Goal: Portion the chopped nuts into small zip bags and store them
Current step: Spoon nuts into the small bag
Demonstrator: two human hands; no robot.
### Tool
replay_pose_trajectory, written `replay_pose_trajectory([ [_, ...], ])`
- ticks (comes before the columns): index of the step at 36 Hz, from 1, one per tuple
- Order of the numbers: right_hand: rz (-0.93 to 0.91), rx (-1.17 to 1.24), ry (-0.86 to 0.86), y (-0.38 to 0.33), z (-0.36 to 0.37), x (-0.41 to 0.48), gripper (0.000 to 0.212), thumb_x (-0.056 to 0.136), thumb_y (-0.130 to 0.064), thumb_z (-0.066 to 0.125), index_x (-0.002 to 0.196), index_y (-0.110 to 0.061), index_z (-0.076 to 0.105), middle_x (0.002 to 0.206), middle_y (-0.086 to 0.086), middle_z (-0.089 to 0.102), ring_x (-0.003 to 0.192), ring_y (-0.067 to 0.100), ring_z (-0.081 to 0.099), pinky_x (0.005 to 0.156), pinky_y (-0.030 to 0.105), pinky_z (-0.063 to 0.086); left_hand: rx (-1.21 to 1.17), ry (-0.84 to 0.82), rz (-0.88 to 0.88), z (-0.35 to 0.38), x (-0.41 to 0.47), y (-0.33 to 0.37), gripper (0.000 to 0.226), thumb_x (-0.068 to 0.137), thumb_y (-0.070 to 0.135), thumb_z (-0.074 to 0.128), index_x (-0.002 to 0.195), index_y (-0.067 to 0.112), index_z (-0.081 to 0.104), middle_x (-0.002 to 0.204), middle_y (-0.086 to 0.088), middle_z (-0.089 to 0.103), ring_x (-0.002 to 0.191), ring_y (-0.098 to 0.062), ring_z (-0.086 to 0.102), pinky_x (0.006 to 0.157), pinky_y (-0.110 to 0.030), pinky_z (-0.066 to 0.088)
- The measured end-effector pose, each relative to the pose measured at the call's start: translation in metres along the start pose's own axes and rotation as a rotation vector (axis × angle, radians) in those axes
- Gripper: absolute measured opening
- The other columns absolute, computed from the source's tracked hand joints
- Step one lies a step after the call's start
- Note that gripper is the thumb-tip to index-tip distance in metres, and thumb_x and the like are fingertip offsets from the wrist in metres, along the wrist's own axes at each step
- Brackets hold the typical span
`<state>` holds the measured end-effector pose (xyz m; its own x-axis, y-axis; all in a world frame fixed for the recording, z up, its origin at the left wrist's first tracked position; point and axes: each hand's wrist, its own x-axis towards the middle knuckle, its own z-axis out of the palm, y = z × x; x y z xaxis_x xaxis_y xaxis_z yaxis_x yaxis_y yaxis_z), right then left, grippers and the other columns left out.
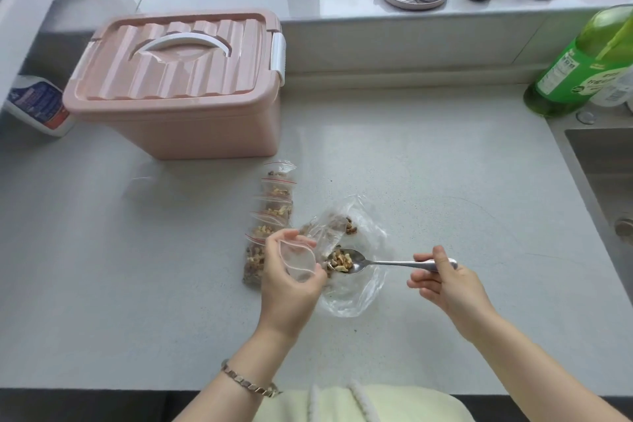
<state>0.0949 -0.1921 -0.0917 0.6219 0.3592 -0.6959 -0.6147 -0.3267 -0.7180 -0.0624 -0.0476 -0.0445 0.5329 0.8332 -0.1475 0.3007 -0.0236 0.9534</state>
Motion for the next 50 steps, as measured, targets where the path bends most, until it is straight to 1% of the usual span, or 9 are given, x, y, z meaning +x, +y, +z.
replay_pose_trajectory([
  [8,-0.145,-0.038,0.054,-0.031,-0.020,-0.017,0.039,0.097,-0.036,0.038,0.085,-0.007,0.062,0.049,0.001,0.061,0.046,0.010,0.061,0.043,0.013,0.047,0.126,-0.130,-0.123,0.007,0.002,-0.023,0.042,0.074,-0.005,0.065,0.094,0.026,0.047,0.097,0.006,0.056,0.081,0.005,0.057,0.068,-0.012,0.049],
  [15,-0.350,-0.118,-0.012,-0.072,-0.001,-0.043,0.041,0.097,-0.032,0.038,0.078,-0.004,0.061,0.044,0.004,0.057,0.039,0.012,0.055,0.039,0.015,0.041,0.319,-0.202,-0.146,0.008,0.004,-0.042,0.032,0.073,0.026,0.072,0.088,0.038,0.046,0.096,0.017,0.056,0.095,-0.021,0.058,0.087,-0.042,0.048],
  [24,-0.645,-0.463,-0.119,-0.073,0.040,-0.069,0.040,0.086,-0.044,0.041,0.074,-0.014,0.065,0.052,0.002,0.064,0.043,0.005,0.053,0.048,0.014,0.042,0.401,-0.232,-0.068,0.014,0.003,-0.043,0.034,0.074,0.027,0.072,0.096,0.031,0.047,0.101,0.007,0.057,0.104,-0.015,0.046,0.093,-0.030,0.038],
  [29,-0.990,-0.800,-0.193,-0.057,0.045,-0.075,0.046,0.090,-0.057,0.036,0.078,-0.025,0.066,0.054,-0.011,0.059,0.052,-0.002,0.056,0.051,0.017,0.044,0.343,-0.179,-0.052,0.014,0.002,-0.041,0.031,0.064,0.049,0.062,0.087,0.038,0.043,0.091,0.013,0.058,0.095,-0.013,0.054,0.091,-0.039,0.043],
  [32,-1.132,-0.790,-0.168,-0.058,0.038,-0.076,0.047,0.094,-0.052,0.034,0.082,-0.021,0.068,0.056,-0.017,0.055,0.054,-0.006,0.056,0.049,0.020,0.047,0.314,-0.164,-0.099,0.011,0.002,-0.044,0.035,0.062,0.052,0.062,0.091,0.039,0.045,0.097,0.012,0.059,0.100,-0.016,0.054,0.090,-0.042,0.045],
  [37,-0.910,-0.508,0.028,-0.065,0.024,-0.067,0.040,0.092,-0.052,0.037,0.076,-0.025,0.063,0.062,-0.005,0.064,0.047,0.006,0.055,0.048,0.008,0.040,0.290,-0.076,-0.081,0.002,0.002,-0.047,0.031,0.073,0.024,0.073,0.085,0.034,0.047,0.090,0.010,0.059,0.094,-0.014,0.055,0.087,-0.041,0.047],
  [40,-0.684,-0.478,0.103,-0.050,0.021,-0.048,0.034,0.094,-0.038,0.042,0.076,-0.019,0.064,0.057,0.002,0.064,0.045,0.010,0.054,0.047,0.012,0.041,0.265,-0.062,-0.087,-0.004,0.002,-0.046,0.032,0.075,0.020,0.073,0.085,0.033,0.046,0.093,0.001,0.059,0.092,-0.017,0.055,0.074,-0.014,0.045],
  [43,-0.531,-0.459,0.105,-0.029,0.023,-0.033,0.030,0.096,-0.026,0.043,0.078,-0.014,0.064,0.053,0.004,0.062,0.046,0.006,0.055,0.046,0.012,0.042,0.243,-0.067,-0.101,-0.007,0.001,-0.046,0.033,0.076,0.015,0.072,0.087,0.031,0.045,0.093,-0.003,0.057,0.090,-0.014,0.054,0.066,-0.001,0.038],
  [50,-0.443,-0.416,0.060,-0.007,0.032,-0.019,0.028,0.096,-0.027,0.044,0.076,-0.020,0.062,0.057,0.003,0.064,0.053,0.012,0.061,0.048,0.016,0.046,0.237,-0.052,-0.094,-0.009,0.000,-0.051,0.033,0.075,0.020,0.073,0.089,0.031,0.046,0.092,0.005,0.058,0.089,-0.009,0.055,0.073,-0.014,0.040],
])
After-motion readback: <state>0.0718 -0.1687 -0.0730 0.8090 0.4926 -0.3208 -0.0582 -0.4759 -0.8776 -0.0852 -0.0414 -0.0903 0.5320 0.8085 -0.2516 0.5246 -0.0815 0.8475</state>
